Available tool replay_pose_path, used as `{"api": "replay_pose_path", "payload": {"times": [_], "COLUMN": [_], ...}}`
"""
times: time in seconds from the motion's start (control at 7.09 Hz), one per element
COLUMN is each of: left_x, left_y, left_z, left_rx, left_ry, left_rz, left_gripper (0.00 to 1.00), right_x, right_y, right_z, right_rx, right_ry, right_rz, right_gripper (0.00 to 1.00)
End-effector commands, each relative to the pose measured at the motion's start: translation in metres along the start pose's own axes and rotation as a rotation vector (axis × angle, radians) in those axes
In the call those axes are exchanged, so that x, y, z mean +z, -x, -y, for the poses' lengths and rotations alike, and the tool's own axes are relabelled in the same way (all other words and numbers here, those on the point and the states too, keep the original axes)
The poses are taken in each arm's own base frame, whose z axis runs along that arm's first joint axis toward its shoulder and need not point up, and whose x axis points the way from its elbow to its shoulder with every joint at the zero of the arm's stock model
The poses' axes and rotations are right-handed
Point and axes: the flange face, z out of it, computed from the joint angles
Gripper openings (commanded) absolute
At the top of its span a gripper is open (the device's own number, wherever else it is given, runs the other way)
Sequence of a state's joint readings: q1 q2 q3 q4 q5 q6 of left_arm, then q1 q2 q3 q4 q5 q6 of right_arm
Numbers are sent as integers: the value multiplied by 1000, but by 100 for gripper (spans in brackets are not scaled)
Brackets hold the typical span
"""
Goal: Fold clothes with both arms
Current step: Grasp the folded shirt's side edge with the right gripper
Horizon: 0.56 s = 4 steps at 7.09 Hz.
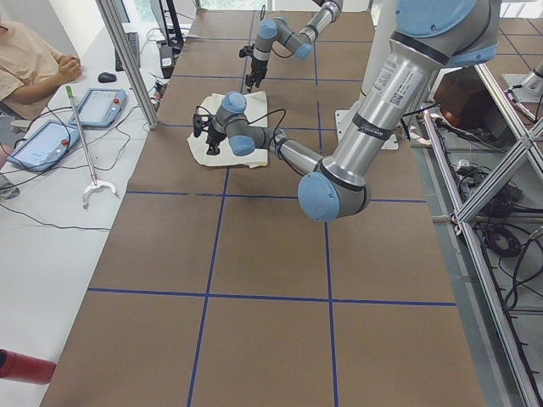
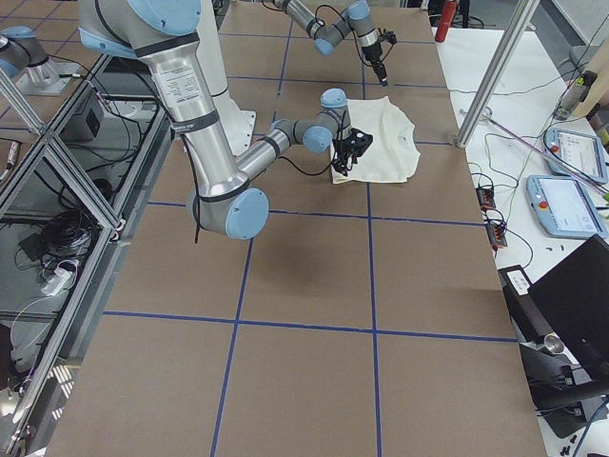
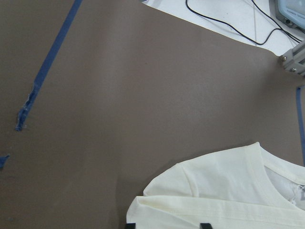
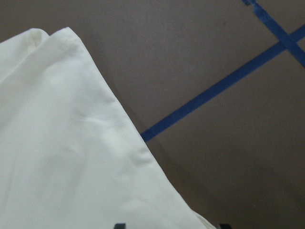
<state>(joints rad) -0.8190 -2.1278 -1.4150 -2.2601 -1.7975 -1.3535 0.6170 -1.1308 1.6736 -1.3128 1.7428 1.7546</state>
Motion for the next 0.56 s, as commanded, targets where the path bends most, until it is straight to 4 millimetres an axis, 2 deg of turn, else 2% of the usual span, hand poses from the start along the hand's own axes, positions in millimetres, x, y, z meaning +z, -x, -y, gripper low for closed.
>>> {"api": "replay_pose_path", "payload": {"times": [0.0,0.28,0.42], "left_x": [-1,0,0], "left_y": [0,0,0], "left_z": [0,-1,-1], "left_rx": [-1,4,6], "left_ry": [0,2,1], "left_rz": [0,3,6], "left_gripper": [55,55,55], "right_x": [9,14,15], "right_y": [-15,-24,-28], "right_z": [-23,-19,-19], "right_rx": [41,45,46], "right_ry": [-1,-5,-10], "right_rz": [-14,-30,-34], "right_gripper": [73,73,70]}}
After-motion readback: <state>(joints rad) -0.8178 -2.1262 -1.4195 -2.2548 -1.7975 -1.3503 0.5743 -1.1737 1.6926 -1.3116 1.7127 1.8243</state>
